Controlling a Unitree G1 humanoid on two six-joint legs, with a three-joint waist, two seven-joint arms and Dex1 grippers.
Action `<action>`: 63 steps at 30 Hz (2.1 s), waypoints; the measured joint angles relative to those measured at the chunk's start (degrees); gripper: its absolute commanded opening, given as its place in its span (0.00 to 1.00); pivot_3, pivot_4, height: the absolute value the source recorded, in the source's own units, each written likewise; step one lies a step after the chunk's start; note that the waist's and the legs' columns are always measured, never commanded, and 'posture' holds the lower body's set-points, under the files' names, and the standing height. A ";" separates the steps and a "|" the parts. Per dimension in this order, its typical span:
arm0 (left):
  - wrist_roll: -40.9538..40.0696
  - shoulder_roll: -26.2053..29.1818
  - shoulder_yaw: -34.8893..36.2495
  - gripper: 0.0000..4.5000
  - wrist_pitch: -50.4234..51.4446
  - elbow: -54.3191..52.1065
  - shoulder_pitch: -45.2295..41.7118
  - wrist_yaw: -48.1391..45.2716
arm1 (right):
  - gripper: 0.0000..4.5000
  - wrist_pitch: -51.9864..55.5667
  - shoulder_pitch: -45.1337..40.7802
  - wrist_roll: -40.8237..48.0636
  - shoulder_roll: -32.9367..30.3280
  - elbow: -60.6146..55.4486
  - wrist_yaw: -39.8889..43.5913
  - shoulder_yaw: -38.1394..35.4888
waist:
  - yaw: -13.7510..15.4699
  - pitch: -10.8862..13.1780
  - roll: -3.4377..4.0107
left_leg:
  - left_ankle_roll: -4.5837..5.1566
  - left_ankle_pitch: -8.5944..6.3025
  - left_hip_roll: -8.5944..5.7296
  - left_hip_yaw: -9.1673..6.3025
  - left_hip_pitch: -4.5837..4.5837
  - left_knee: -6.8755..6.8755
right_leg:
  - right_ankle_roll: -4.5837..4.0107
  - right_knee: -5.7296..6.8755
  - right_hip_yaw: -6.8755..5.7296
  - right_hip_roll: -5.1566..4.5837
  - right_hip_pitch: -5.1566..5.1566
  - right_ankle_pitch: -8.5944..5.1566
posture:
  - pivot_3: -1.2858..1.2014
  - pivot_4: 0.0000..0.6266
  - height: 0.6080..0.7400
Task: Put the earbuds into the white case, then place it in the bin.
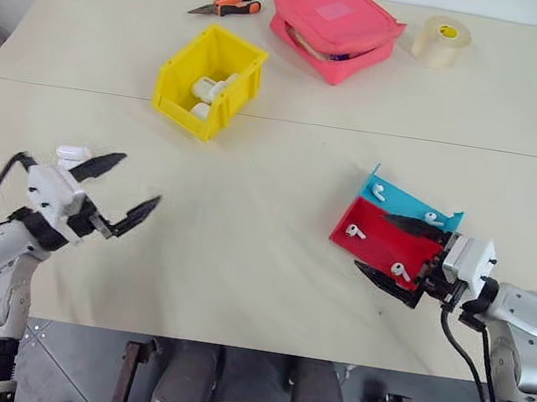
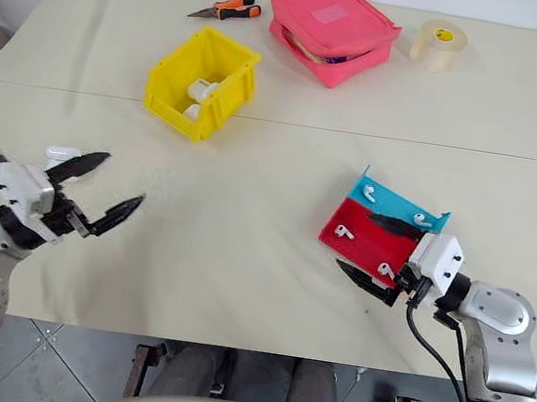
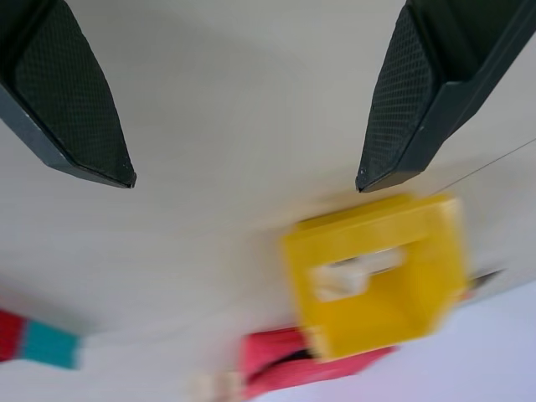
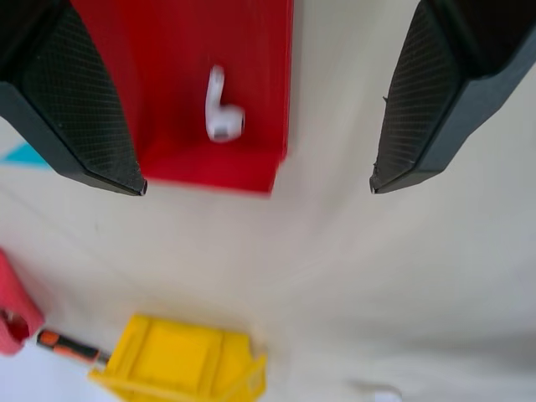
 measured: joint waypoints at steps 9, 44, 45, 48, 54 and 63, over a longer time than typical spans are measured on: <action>-1.15 -10.88 12.08 1.00 5.47 -7.04 15.30 17.02 | 1.00 1.23 -4.55 0.52 5.36 -5.42 -1.11 7.22 | 2.33 0.13 -0.18 | 0.13 -0.21 -0.05 0.04 -0.04 0.06 | -0.02 -0.17 0.10 -0.02 0.00 0.00 | 0.52 0.24 1.00; -5.20 10.78 2.17 1.00 92.99 -5.40 -30.61 41.68 | 1.00 14.02 -7.20 6.00 2.07 -11.10 -0.55 8.91 | 0.39 0.30 -0.37 | -0.04 -0.22 -0.04 0.66 -0.26 0.10 | -0.18 0.63 0.66 0.09 -0.95 -0.09 | 0.52 0.24 1.00; -4.80 10.94 2.03 1.00 92.55 -4.76 -30.77 40.96 | 1.00 13.99 -7.05 5.89 2.27 -11.11 -0.81 8.92 | 0.41 0.30 -0.37 | -0.04 -0.22 -0.04 0.66 -0.26 0.10 | -0.18 0.63 0.66 0.09 -0.95 -0.09 | 0.52 0.24 1.00; -3.17 10.95 1.69 1.00 91.40 -3.36 -30.96 39.55 | 1.00 13.91 -6.78 5.55 2.43 -11.43 -0.99 8.92 | 0.41 0.30 -0.38 | -0.04 -0.22 -0.04 0.67 -0.26 0.10 | -0.18 0.63 0.66 0.09 -0.95 -0.09 | 0.52 0.24 1.00; -0.98 10.07 2.25 1.00 90.98 -1.88 -31.94 38.74 | 1.00 13.74 -6.59 5.03 2.76 -11.99 -1.52 8.92 | 0.43 0.30 -0.38 | -0.04 -0.21 -0.04 0.69 -0.24 0.12 | -0.17 0.67 0.68 0.08 -0.95 -0.09 | 0.52 0.24 1.00; 1.49 7.00 3.50 0.62 91.61 -3.60 -32.20 38.68 | 1.00 12.88 -6.71 4.61 3.56 -11.96 -1.70 9.53 | 0.44 0.29 -0.38 | -0.06 -0.19 -0.03 0.75 -0.17 0.13 | -0.17 0.74 0.76 0.09 -0.95 -0.09 | 0.52 0.24 1.00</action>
